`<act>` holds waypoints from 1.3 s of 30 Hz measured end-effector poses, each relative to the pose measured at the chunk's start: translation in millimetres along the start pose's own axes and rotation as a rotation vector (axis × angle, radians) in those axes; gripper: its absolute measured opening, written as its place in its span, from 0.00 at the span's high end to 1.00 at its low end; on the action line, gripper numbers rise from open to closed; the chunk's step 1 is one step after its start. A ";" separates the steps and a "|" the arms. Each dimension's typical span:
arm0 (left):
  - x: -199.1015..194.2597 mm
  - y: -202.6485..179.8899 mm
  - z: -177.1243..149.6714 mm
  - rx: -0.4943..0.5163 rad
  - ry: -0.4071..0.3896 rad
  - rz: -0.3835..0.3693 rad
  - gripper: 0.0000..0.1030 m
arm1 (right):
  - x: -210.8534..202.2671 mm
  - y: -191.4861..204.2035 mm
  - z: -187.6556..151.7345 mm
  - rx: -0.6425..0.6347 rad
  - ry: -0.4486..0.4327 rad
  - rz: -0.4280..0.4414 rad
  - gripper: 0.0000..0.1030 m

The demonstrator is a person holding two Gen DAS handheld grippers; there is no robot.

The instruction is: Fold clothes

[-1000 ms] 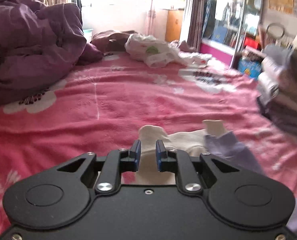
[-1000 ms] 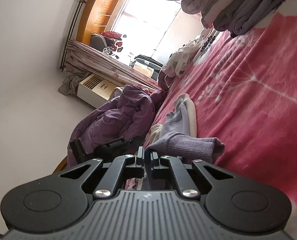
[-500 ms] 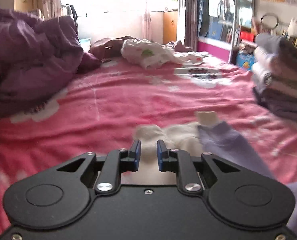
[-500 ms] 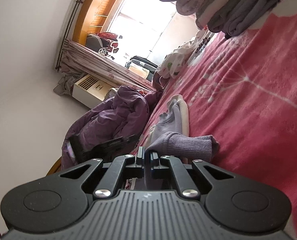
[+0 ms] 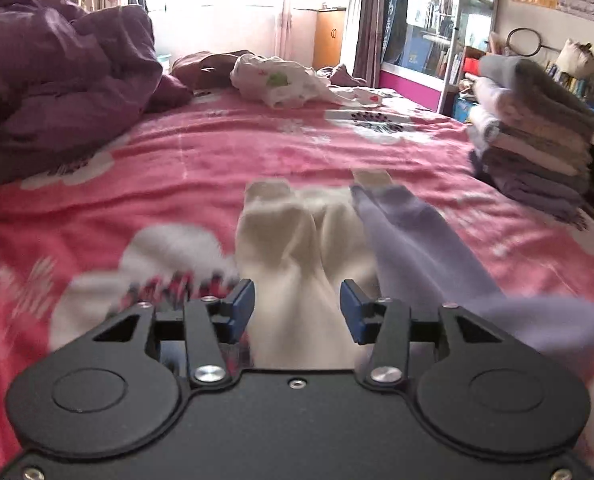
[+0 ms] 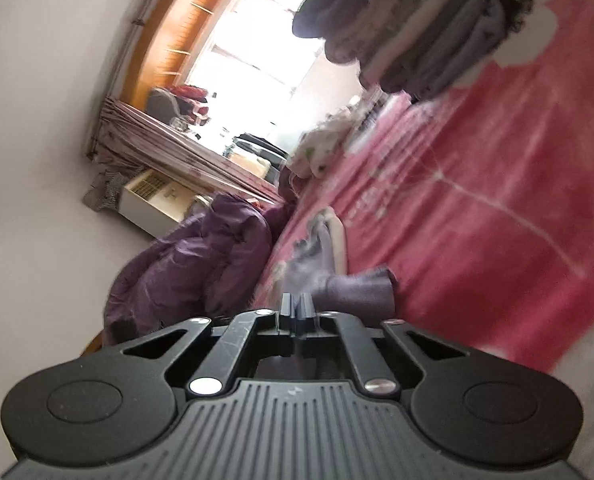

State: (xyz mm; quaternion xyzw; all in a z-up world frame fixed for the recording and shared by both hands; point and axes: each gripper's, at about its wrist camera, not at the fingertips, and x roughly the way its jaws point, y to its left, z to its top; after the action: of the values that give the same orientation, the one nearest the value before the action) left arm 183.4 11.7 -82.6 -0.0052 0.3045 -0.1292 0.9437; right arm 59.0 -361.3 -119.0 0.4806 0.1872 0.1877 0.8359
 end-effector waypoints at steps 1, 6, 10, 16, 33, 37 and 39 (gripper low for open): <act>-10.8 -1.9 -9.3 -0.004 -0.003 -0.008 0.56 | 0.9 -2.8 -1.8 0.027 0.010 0.008 0.83; -56.4 -21.5 -54.9 0.073 -0.015 -0.043 0.44 | 12.3 -25.7 -0.8 0.234 -0.019 0.039 0.30; -74.6 -38.4 -87.6 0.204 -0.017 -0.033 0.40 | 36.4 -37.2 6.4 0.315 -0.023 -0.004 0.26; -86.1 -41.6 -118.4 0.261 -0.044 -0.020 0.40 | 58.3 -44.6 9.1 0.393 -0.086 -0.076 0.66; -99.4 -49.6 -139.3 0.542 -0.054 0.010 0.40 | 40.6 33.5 25.5 0.014 -0.076 -0.144 0.86; -103.9 -49.5 -138.8 0.550 -0.063 0.014 0.40 | 39.5 17.6 31.3 0.053 -0.078 -0.187 0.86; -103.6 -51.8 -139.6 0.552 -0.062 0.013 0.40 | 39.3 14.8 31.5 0.046 -0.070 -0.196 0.86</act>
State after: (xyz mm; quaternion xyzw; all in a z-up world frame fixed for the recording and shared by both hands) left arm 9.5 -3.2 -132.3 0.2499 0.2289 -0.2012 0.9191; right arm 106.4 -358.1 -96.5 0.4854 0.2083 0.0838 0.8450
